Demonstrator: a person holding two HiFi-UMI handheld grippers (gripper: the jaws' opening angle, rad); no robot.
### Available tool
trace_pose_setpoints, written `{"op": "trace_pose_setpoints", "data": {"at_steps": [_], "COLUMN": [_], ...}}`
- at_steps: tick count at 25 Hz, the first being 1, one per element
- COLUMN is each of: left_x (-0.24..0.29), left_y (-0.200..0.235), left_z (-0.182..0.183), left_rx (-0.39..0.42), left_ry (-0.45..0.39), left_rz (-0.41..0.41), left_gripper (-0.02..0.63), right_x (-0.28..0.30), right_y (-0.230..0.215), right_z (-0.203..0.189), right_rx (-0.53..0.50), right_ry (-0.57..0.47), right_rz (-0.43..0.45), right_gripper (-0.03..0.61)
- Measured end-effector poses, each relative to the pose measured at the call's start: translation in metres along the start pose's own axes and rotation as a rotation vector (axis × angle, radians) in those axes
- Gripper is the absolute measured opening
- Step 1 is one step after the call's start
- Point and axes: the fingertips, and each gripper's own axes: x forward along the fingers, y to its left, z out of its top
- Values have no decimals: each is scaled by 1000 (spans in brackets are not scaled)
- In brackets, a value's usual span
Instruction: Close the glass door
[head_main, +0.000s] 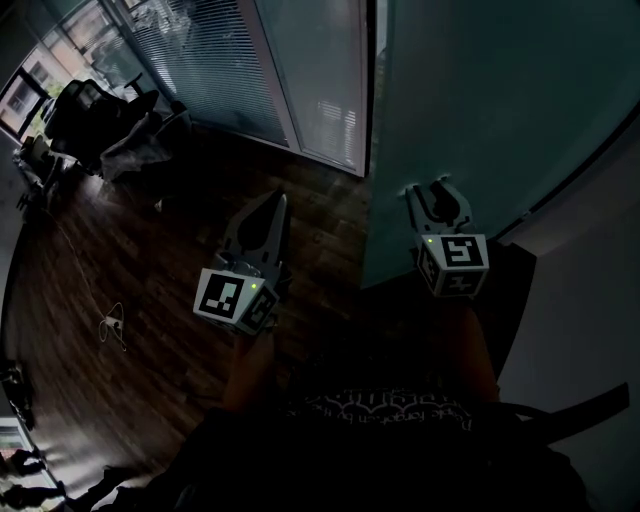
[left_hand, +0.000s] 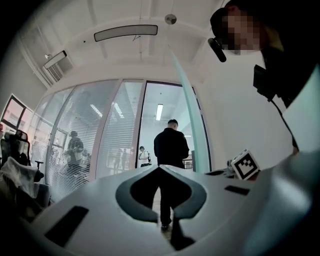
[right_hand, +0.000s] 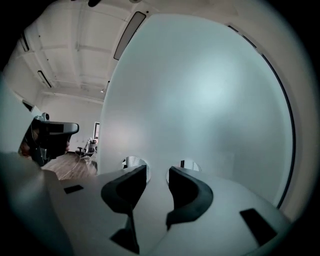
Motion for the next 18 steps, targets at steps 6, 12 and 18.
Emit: {"op": "trace_pose_setpoints", "data": {"at_steps": [6, 12, 18], "left_x": [-2, 2, 7], "left_y": [9, 19, 34], "left_z": [-2, -3, -4], "left_rx": [-18, -6, -25], "left_ry": [-3, -29, -30], "left_rz": [32, 18, 25], "left_gripper": [2, 2, 2], "right_x": [0, 10, 23], "right_y": [-2, -2, -3], "right_z": [-1, 1, 2], "right_rx": [26, 31, 31], "right_ry": [5, -6, 6], "right_rz": [-23, -31, -48], "right_gripper": [132, 129, 129]}}
